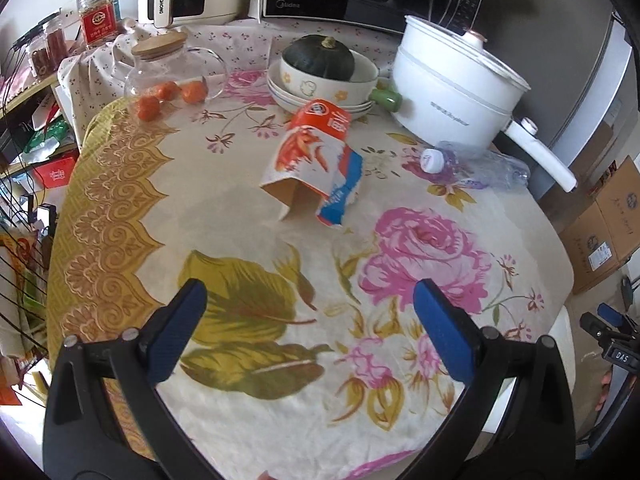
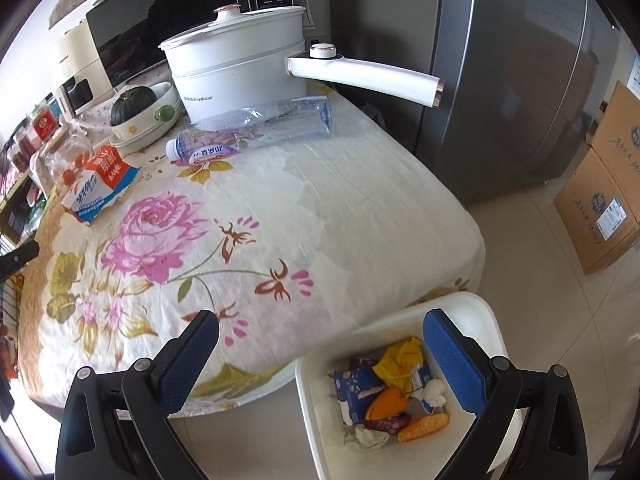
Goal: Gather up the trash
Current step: 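Move both grippers back to the table toward the snack bag and bottle, then grasp the clear water bottle with the right gripper while the left gripper holds the snack bag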
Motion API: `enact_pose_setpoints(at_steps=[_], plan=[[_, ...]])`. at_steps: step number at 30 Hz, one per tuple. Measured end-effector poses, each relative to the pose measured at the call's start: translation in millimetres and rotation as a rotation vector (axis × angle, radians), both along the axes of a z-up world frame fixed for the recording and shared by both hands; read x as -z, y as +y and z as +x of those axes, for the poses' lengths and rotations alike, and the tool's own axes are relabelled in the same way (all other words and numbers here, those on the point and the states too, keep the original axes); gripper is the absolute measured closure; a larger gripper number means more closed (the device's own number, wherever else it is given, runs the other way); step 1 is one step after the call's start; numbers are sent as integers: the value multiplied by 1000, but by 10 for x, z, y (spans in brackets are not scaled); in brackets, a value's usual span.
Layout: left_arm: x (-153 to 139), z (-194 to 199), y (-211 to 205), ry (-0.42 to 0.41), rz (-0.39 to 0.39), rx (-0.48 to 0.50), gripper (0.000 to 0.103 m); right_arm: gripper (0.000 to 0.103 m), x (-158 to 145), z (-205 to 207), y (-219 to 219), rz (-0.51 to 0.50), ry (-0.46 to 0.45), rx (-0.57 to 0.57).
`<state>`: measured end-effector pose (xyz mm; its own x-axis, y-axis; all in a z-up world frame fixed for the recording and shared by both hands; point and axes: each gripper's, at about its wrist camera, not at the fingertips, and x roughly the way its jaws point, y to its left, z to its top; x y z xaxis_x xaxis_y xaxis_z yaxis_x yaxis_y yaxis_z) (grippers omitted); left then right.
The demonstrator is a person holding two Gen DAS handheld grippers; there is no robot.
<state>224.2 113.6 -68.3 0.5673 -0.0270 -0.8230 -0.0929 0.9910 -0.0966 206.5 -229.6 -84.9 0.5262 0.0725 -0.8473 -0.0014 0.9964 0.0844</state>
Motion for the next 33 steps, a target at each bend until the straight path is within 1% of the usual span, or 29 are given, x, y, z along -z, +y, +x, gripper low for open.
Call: enact_pose_setpoints(at_steps=[2, 3, 7, 10, 12, 13, 14, 15, 16, 17, 18, 20, 23, 29, 33], plan=[[80, 152, 111, 23, 19, -6, 1, 0, 19, 79, 40, -11, 1, -5], [108, 212, 157, 22, 12, -10, 1, 0, 32, 120, 61, -19, 1, -9], [172, 440, 250, -45, -52, -9, 1, 0, 65, 258, 136, -55, -13, -16], [274, 666, 231, -58, -79, 11, 1, 0, 54, 358, 198, -62, -29, -12], [347, 787, 237, -69, -94, 19, 5, 0, 39, 442, 258, -59, -47, 0], [386, 839, 246, -74, -109, 25, 12, 0, 36, 480, 294, -52, -53, 7], [423, 880, 261, -81, -131, 31, 22, 0, 40, 528, 343, -42, -56, 10], [464, 907, 279, -87, -157, 41, 27, 0, 47, 583, 406, -34, -57, 12], [493, 916, 285, -92, -171, 48, 40, 0, 49, 639, 464, -28, -58, 13], [526, 925, 294, -97, -181, 60, 44, 0, 52, 709, 532, -17, -62, 17], [548, 917, 301, -107, -182, 65, 44, 0, 53, 781, 596, -4, -68, 29], [585, 886, 330, -128, -177, 75, 50, 0, 52, 938, 714, 24, -86, 75], [588, 840, 400, -141, -189, 72, 55, 0, 61, 1189, 859, 79, -101, 163], [557, 776, 527, -155, -214, 66, 57, 0, 145, 1630, 1103, 170, -104, 332], [582, 756, 590, -143, -232, 61, 57, 0, 209, 1875, 1177, 191, -102, 432]])
